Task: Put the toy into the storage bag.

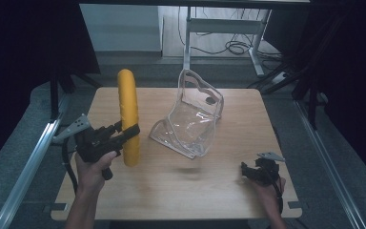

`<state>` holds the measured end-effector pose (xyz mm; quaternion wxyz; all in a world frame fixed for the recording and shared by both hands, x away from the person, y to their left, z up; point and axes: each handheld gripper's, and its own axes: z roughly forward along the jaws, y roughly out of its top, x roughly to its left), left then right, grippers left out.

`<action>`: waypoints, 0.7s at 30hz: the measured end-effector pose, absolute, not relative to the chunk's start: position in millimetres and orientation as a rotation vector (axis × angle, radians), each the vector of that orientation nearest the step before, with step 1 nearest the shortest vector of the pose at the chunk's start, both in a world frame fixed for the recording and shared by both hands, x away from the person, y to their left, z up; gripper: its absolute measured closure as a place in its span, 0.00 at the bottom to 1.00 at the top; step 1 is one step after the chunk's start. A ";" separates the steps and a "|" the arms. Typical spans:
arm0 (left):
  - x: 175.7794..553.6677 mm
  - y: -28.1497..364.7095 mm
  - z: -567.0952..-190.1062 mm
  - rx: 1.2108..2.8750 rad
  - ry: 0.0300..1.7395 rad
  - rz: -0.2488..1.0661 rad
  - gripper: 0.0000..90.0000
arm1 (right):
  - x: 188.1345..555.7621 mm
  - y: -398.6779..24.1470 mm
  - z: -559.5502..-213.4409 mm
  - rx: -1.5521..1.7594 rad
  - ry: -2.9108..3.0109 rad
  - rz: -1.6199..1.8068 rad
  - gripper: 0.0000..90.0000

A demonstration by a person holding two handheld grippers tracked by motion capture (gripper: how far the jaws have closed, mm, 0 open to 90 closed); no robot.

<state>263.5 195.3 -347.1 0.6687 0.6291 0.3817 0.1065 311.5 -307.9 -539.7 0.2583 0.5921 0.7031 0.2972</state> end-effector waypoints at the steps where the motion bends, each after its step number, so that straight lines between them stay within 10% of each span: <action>1: 264.2 194.4 -346.4 1.417 0.858 0.239 0.54 | 311.4 -307.9 -539.7 1.606 1.906 0.806 0.17; 21: 274.0 174.9 -321.8 1.401 0.803 0.301 0.54 | 311.5 -308.1 -539.9 1.603 1.906 0.803 0.17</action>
